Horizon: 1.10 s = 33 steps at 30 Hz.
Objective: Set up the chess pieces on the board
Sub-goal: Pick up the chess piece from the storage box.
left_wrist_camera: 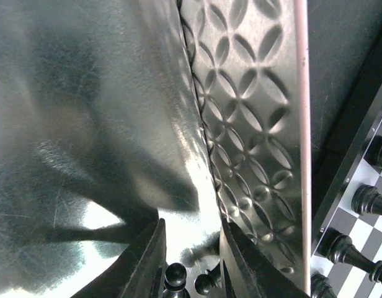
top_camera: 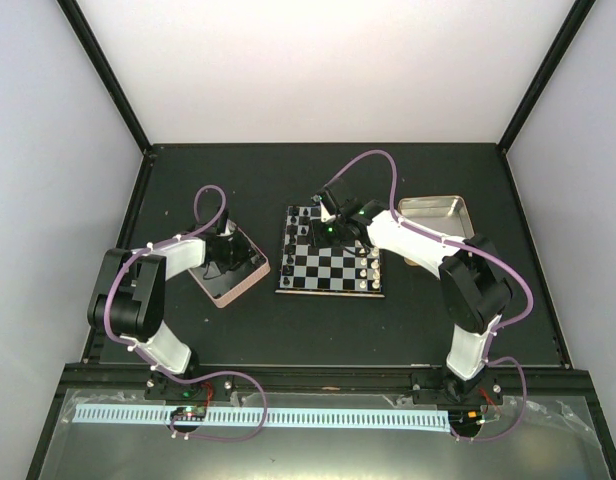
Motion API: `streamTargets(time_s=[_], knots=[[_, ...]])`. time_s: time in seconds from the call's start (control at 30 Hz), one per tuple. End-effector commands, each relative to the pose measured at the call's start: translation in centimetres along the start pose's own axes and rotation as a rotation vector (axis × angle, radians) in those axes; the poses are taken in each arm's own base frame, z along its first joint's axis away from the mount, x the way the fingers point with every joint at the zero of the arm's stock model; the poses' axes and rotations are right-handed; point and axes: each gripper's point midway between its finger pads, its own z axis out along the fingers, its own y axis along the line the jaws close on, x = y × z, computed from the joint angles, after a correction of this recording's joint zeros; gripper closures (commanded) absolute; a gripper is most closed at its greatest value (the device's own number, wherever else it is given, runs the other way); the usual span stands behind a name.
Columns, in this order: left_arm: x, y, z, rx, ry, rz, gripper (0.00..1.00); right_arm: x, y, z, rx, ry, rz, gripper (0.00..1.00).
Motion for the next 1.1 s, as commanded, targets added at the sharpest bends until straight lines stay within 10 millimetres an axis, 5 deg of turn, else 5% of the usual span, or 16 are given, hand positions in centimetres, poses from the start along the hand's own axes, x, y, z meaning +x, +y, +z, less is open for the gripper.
streamTargets(time_s=[0.0, 0.63, 1.07], knots=[[2.6, 3.6, 1.0, -0.13, 0.084, -0.049, 0.73, -0.4, 0.3, -1.2, -0.018, -0.022, -0.006, 0.67], [4.4, 5.2, 0.6, -0.219, 0.104, -0.017, 0.81, -0.3, 0.5, -0.9, -0.028, -0.018, 0.001, 0.67], [2.5, 4.1, -0.3, -0.214, 0.014, 0.026, 0.98, -0.2, 0.5, -1.0, -0.03, -0.02, -0.002, 0.67]])
